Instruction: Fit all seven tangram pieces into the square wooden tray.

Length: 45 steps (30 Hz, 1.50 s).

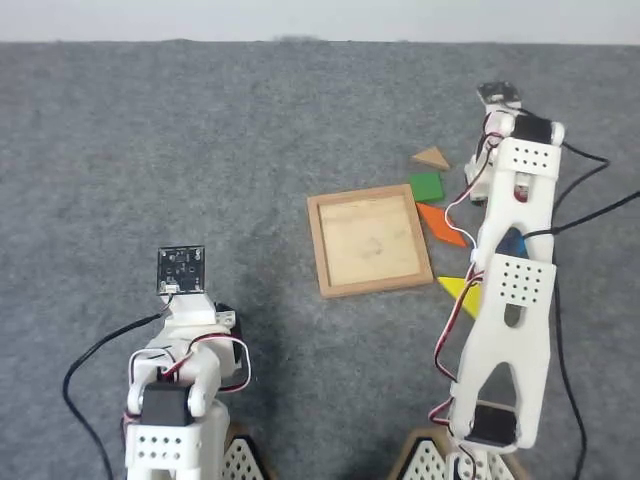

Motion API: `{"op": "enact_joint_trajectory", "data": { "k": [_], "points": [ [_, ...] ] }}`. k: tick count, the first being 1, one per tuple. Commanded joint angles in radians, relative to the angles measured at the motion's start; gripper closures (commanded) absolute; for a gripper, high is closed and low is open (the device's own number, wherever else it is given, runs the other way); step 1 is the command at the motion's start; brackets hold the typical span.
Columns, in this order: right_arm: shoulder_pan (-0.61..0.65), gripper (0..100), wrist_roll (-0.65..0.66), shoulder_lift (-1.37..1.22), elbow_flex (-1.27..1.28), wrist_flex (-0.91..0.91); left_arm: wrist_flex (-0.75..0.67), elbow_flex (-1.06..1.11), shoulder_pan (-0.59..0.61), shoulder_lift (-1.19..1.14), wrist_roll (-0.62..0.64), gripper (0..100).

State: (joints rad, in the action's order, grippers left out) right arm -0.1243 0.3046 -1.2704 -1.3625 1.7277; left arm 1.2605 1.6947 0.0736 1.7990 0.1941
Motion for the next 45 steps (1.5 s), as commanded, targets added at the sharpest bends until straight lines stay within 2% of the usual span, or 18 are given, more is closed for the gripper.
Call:
{"op": "enact_joint_trajectory", "data": {
  "k": [1,4,11,16,21,25,29,32,40,45],
  "points": [
    [0.002,72.1,0.031,0.008,-0.002,0.061,0.002,-0.012,0.006,0.02,-0.011,99],
    [0.001,74.9,0.031,0.008,0.0,0.065,0.002,-0.012,0.006,0.02,-0.011,99],
    [-0.001,92.0,0.028,0.008,0.005,0.068,0.002,-0.012,0.006,0.02,-0.011,99],
    [-0.001,99.1,-0.003,0.008,-0.002,0.068,0.002,-0.012,0.006,0.02,-0.011,99],
    [0.004,99.0,-0.015,0.047,-0.009,0.07,0.002,-0.012,0.006,0.02,-0.011,99],
    [-0.025,95.6,-0.12,0.16,0.012,0.074,0.002,-0.012,0.006,0.02,-0.011,99],
    [-0.022,88.3,-0.235,0.311,0.18,0.073,0.002,-0.012,0.006,0.02,-0.011,99],
    [-0.001,87.9,-0.29,0.409,0.307,0.065,0.002,-0.012,0.006,0.02,-0.011,99],
    [-0.016,88.1,-0.331,0.536,0.419,0.065,0.002,-0.012,0.006,0.02,-0.011,99],
    [0.027,88.1,-0.358,0.596,0.496,0.064,0.002,-0.012,0.006,0.02,-0.011,99]
  ]
}}
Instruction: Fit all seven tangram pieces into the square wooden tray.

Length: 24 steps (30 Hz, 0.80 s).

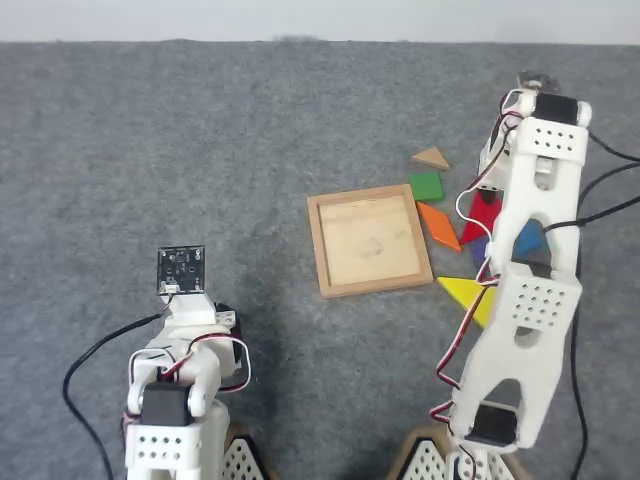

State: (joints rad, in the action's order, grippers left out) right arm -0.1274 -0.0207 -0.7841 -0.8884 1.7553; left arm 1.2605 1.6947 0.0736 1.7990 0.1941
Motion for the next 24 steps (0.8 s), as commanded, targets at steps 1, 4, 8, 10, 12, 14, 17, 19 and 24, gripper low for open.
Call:
{"op": "enact_joint_trajectory", "data": {
  "k": [1,4,8,10,12,14,17,19,24],
  "points": [
    [0.038,88.1,-0.035,0.124,0.046,0.028,0.002,-0.012,0.006,0.02,-0.011,99],
    [0.031,88.1,-0.038,0.177,0.155,-0.024,0.002,-0.012,0.006,0.02,-0.011,99],
    [0.005,89.7,-0.037,0.302,0.465,-0.222,0.002,-0.012,0.006,0.02,-0.011,99],
    [0.007,90.2,-0.034,0.394,0.687,-0.387,0.002,-0.012,0.006,0.02,-0.011,99],
    [0.018,89.9,-0.031,0.489,0.878,-0.538,0.002,-0.012,0.006,0.02,-0.011,99],
    [0.025,87.8,-0.034,0.564,0.98,-0.602,0.002,-0.012,0.006,0.02,-0.011,99],
    [0.031,80.8,-0.037,0.619,1.025,-0.601,0.002,-0.012,0.006,0.02,-0.011,99],
    [0.042,77.8,-0.032,0.611,1.03,-0.599,0.002,-0.012,0.006,0.02,-0.011,99],
    [0.082,79.0,-0.038,0.532,1.02,-0.61,0.002,-0.012,0.006,0.02,-0.011,99]
  ]
}}
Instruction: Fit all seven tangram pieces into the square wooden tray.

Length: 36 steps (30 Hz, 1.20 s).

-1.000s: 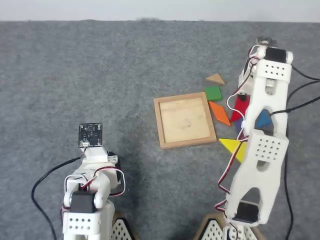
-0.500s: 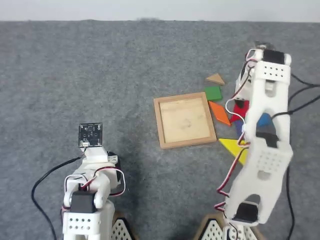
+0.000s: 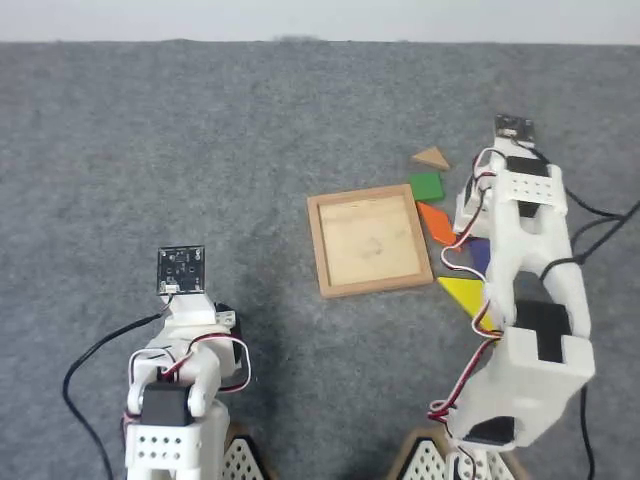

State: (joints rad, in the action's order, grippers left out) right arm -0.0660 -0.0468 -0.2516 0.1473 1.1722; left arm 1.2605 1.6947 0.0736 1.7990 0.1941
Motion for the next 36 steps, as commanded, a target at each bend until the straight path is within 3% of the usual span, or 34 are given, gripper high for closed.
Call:
{"op": "enact_joint_trajectory", "data": {
  "k": [1,14,29,36],
  "points": [
    [0.021,79.0,-0.012,-0.013,-0.015,-0.047,0.002,-0.012,0.006,0.02,-0.011,99],
    [-0.051,72.0,-0.006,-0.05,-0.097,-0.107,0.002,-0.012,0.006,0.02,-0.011,99],
    [-0.051,71.9,0.031,-0.397,-0.483,0.004,0.002,-0.012,0.006,0.02,-0.011,99],
    [-0.042,72.0,0.026,-0.306,-0.488,0.036,0.002,-0.012,0.006,0.02,-0.011,99]
  ]
}}
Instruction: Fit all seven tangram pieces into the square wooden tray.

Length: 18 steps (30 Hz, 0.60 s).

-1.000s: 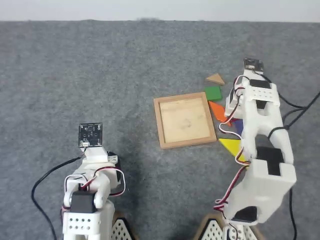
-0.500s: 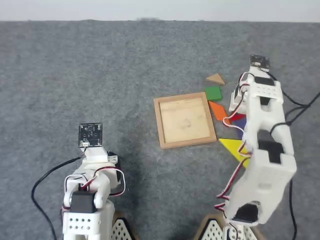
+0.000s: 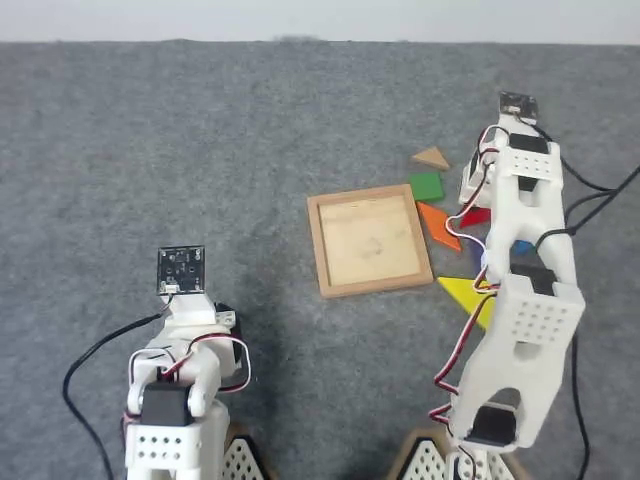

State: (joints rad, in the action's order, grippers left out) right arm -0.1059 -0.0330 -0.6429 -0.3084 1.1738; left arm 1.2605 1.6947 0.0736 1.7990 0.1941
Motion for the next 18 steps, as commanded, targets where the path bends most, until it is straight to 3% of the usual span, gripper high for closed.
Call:
{"op": "enact_joint_trajectory", "data": {
  "k": [1,10,18],
  "points": [
    [0.008,72.0,0.009,0.11,-0.032,0.039,0.002,-0.012,0.006,0.02,-0.011,99],
    [0.067,72.0,-0.038,0.113,-0.032,-0.016,0.002,-0.012,0.006,0.02,-0.011,99],
    [-0.019,72.0,-0.035,-0.008,-0.15,-0.008,0.002,-0.012,0.006,0.02,-0.011,99]
  ]
}}
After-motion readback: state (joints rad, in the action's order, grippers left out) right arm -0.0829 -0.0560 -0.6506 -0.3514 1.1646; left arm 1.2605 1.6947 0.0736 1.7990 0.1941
